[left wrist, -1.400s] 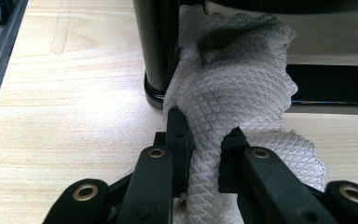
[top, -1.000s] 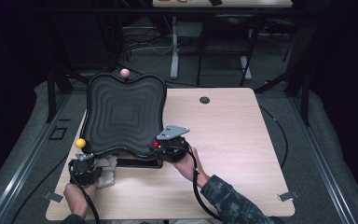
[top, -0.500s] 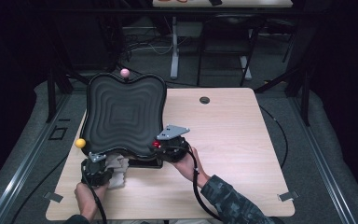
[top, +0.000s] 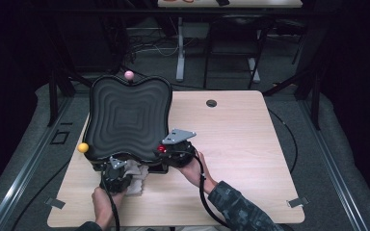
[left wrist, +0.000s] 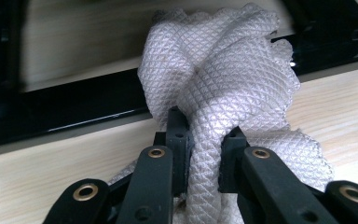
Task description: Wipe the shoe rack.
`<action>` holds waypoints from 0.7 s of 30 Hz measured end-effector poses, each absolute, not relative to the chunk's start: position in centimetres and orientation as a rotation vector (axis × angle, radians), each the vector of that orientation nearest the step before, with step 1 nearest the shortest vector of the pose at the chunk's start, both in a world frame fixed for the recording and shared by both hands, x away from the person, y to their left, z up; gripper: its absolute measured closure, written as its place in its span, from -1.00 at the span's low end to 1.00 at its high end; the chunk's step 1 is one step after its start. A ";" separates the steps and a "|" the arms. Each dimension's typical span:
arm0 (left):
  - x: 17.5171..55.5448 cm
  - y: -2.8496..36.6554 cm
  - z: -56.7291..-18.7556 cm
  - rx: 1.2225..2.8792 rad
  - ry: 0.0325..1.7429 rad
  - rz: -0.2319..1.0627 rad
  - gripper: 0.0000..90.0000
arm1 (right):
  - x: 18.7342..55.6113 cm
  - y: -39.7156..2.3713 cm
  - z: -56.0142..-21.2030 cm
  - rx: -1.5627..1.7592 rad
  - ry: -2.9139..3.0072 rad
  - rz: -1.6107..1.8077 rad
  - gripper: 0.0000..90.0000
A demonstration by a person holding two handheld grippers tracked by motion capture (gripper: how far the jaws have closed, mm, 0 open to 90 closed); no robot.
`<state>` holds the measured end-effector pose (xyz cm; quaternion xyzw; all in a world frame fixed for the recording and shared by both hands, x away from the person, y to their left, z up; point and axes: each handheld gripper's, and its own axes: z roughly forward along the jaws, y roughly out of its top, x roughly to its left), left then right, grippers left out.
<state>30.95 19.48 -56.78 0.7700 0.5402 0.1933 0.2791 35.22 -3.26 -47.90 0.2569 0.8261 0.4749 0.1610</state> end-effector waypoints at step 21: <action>31.0 15.6 -56.9 2.156 1.279 0.472 0.76 | 35.2 -3.2 -47.9 0.735 2.358 1.356 0.33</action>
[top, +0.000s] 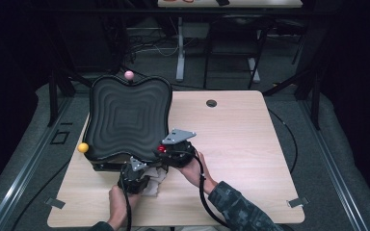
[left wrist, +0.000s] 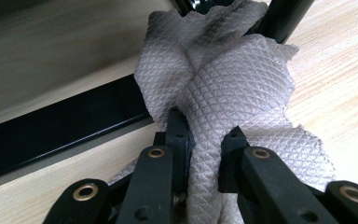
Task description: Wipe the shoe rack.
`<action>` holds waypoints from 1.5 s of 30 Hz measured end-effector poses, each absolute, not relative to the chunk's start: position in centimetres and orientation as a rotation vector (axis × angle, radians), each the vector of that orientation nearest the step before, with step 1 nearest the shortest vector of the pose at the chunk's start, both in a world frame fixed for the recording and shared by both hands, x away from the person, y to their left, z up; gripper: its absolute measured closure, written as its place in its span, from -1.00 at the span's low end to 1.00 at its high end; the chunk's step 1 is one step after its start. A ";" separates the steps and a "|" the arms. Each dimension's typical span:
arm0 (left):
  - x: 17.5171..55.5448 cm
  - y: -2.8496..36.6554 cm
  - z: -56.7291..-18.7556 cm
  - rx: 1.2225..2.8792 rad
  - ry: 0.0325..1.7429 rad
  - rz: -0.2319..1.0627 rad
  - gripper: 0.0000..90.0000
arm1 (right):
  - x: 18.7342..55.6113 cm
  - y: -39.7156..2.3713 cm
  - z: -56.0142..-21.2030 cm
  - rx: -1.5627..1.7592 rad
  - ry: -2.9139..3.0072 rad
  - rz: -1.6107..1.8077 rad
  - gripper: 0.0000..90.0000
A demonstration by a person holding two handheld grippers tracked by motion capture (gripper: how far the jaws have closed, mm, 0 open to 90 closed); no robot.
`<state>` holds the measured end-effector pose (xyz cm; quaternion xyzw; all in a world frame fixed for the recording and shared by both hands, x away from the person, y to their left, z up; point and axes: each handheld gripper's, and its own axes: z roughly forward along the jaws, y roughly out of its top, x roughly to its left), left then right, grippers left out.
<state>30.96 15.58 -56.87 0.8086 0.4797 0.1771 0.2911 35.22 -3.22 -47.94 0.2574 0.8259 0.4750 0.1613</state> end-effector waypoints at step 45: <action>31.0 28.1 -56.3 2.060 1.653 0.564 0.76 | 35.2 -3.2 -48.0 0.728 2.354 1.347 0.33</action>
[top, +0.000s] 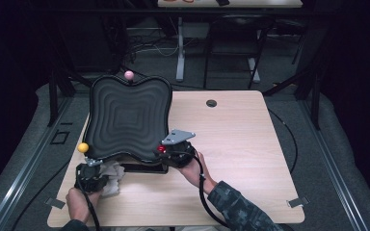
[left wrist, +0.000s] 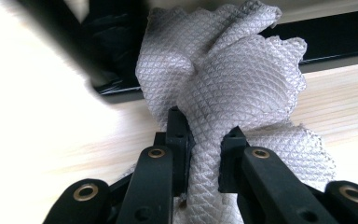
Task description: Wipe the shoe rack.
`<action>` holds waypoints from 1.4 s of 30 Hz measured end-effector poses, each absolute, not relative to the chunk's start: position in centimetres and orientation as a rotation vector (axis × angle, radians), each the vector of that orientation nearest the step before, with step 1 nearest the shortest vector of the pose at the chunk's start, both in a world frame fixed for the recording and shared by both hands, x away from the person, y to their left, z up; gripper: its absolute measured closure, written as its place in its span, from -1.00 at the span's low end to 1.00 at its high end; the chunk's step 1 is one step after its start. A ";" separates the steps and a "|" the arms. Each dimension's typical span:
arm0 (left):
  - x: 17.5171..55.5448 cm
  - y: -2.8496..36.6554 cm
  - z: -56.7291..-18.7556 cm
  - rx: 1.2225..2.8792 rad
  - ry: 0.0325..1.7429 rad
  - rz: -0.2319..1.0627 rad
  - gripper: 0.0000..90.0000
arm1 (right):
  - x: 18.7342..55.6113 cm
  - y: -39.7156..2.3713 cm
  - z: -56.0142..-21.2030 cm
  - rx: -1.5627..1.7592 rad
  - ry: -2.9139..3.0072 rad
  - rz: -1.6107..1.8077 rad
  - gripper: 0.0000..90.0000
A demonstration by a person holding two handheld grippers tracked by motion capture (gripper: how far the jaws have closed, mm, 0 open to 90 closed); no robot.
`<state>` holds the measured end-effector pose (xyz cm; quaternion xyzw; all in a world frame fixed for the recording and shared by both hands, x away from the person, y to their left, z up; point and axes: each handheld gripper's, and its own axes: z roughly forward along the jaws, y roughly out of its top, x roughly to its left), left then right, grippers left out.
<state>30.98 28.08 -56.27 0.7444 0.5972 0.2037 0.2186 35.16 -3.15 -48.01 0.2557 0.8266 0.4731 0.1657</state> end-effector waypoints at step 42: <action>31.6 32.4 -55.0 1.898 1.704 0.672 0.77 | 35.2 -3.1 -48.0 0.710 2.357 1.343 0.33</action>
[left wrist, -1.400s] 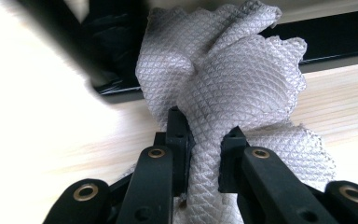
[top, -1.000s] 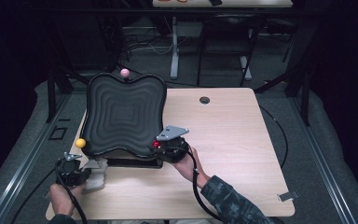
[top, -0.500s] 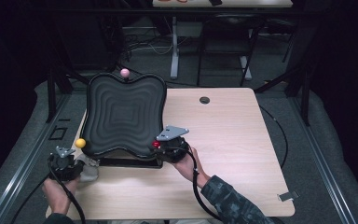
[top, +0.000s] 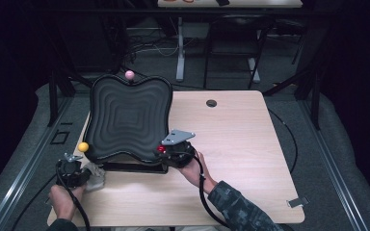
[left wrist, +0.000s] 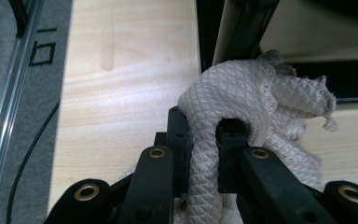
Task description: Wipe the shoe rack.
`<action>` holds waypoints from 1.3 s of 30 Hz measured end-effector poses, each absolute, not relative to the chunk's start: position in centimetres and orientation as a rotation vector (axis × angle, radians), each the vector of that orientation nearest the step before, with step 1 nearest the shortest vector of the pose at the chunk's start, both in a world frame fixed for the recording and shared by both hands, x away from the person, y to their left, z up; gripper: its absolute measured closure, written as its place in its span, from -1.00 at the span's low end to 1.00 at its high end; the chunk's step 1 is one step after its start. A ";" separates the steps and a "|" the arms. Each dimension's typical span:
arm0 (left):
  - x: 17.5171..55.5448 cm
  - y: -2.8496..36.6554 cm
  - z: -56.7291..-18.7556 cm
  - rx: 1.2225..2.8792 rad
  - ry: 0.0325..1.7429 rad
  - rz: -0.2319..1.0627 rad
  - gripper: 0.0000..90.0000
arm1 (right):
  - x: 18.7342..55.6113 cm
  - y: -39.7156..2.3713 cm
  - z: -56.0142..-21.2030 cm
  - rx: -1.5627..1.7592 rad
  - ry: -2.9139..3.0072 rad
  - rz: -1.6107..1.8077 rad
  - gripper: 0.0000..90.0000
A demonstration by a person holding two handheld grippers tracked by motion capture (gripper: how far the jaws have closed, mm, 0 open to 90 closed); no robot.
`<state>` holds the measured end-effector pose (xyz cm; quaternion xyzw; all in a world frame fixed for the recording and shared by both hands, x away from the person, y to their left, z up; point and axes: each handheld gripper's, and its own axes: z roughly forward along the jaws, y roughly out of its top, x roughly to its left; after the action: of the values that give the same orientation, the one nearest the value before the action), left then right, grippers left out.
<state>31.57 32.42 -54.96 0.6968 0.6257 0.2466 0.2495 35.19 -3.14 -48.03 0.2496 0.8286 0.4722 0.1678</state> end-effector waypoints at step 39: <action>28.5 33.3 -51.7 1.777 1.681 0.687 0.77 | 35.2 -3.1 -48.1 0.702 2.357 1.340 0.33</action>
<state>28.46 33.28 -51.73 0.6680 0.6319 0.2585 0.2961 35.19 -3.10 -48.05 0.2469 0.8294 0.4715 0.1699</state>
